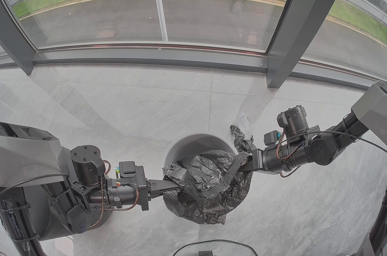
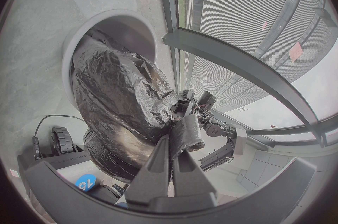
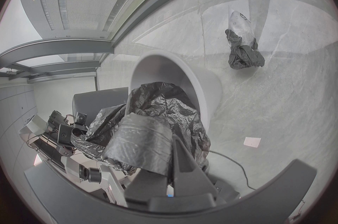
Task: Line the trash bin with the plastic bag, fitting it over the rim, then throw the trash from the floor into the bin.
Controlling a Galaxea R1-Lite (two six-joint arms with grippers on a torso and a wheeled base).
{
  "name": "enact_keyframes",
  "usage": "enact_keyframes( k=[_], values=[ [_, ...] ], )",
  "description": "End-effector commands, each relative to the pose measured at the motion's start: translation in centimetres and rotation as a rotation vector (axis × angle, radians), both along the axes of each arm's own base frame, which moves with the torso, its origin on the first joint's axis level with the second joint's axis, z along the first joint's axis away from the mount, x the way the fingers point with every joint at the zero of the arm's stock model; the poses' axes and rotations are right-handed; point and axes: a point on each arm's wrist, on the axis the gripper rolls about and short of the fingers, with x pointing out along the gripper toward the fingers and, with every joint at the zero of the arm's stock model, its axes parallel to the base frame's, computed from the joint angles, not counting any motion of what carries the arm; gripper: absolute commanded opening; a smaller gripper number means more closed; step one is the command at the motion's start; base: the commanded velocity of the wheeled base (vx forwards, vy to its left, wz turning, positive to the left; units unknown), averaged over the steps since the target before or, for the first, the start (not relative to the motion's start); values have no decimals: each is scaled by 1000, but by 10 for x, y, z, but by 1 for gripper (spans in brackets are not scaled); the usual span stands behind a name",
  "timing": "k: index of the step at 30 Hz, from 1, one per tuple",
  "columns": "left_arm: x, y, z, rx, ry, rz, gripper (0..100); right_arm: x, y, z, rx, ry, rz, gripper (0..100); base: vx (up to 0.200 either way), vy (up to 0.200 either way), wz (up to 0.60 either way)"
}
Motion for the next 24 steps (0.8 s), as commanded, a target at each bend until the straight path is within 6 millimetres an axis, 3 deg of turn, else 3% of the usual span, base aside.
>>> enact_keyframes(
  k=[1, 24],
  values=[
    [4, 2, 0, -5, -3, 13, 0, 7, -3, -6, 7, -26, -16, 0, 0, 0, 0],
    [14, 4, 5, -19, -34, 30, 0, 14, -17, -26, -42, -54, -77, 0, 0, 0, 0]
  ],
)
